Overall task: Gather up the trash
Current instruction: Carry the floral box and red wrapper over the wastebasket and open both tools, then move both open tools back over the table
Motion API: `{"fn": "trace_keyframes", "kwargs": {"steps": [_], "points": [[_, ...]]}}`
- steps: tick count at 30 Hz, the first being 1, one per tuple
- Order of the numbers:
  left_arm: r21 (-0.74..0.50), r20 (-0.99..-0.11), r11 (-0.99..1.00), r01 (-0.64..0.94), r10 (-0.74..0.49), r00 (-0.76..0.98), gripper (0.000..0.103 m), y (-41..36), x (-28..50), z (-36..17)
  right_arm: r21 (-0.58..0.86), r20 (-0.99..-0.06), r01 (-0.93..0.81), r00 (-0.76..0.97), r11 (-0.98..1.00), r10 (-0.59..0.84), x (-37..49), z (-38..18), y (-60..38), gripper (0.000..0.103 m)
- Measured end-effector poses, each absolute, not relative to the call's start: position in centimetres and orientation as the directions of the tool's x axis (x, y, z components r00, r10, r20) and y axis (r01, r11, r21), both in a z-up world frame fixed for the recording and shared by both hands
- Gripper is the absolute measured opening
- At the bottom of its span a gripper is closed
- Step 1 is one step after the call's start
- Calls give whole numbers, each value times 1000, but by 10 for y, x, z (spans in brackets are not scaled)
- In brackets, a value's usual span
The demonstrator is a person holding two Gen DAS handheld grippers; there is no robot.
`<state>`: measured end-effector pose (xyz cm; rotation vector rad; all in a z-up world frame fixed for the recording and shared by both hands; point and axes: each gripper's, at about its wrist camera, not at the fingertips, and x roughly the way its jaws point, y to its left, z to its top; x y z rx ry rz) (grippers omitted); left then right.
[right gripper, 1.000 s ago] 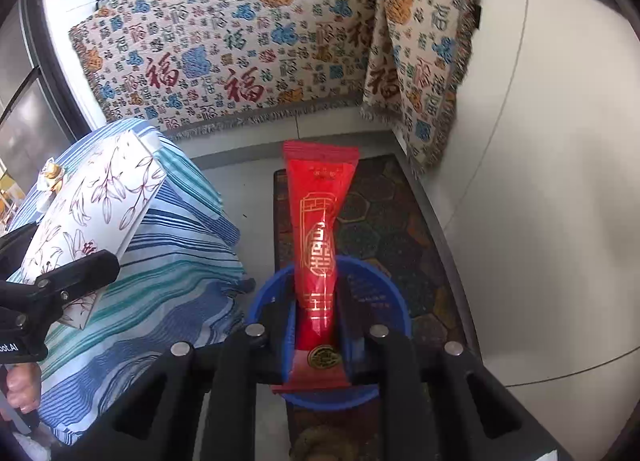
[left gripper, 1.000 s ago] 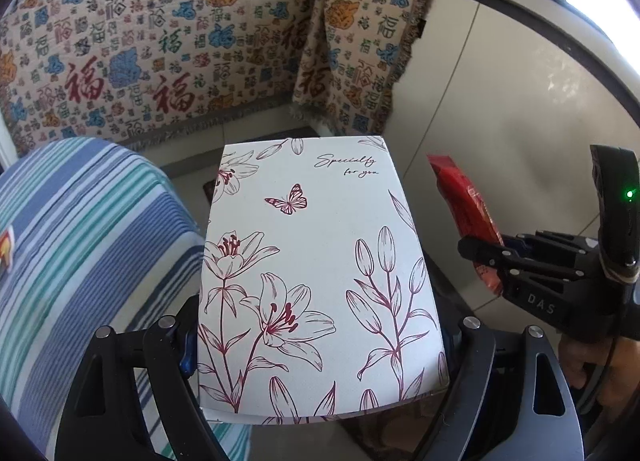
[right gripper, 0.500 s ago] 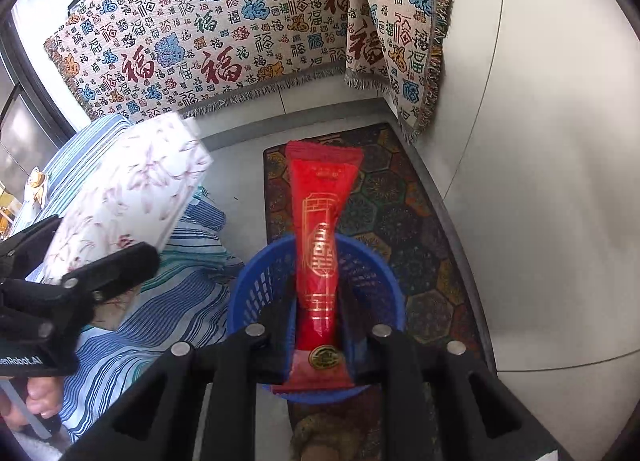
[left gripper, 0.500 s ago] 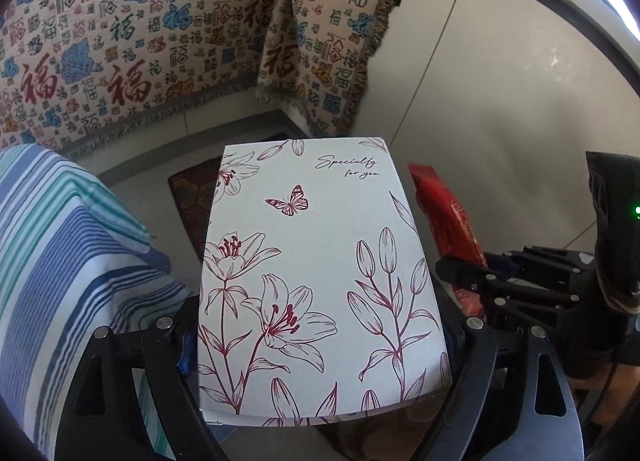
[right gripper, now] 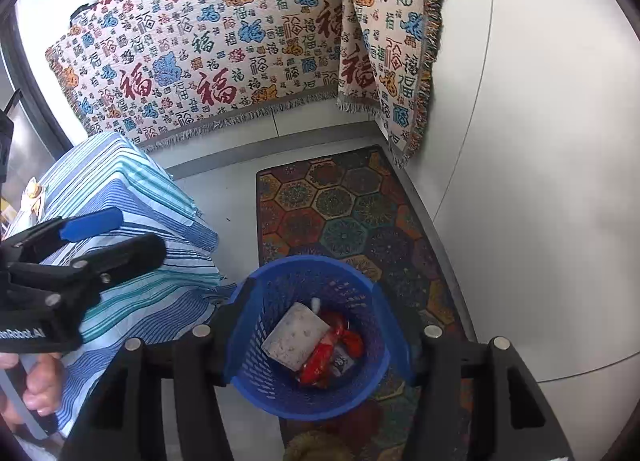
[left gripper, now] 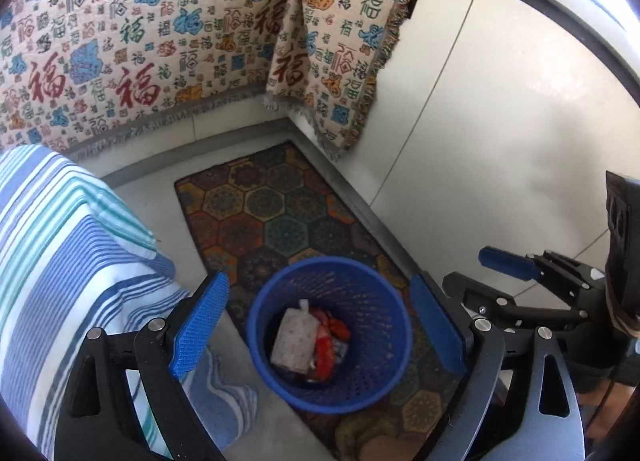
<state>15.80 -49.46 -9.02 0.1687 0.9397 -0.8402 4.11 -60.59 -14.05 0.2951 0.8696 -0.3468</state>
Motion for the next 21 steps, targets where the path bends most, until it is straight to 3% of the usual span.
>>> {"fn": "trace_keyframes", "kwargs": {"steps": [13, 21], "points": [[-189, -751, 791, 581, -498, 433, 96, -335, 134, -46, 23, -727, 194, 677, 981, -117, 79, -119, -504, 59], [-115, -781, 946, 304, -275, 560, 97, -184, 186, -65, -12, -698, -80, 715, 997, 49, 129, -120, -362, 59]]}}
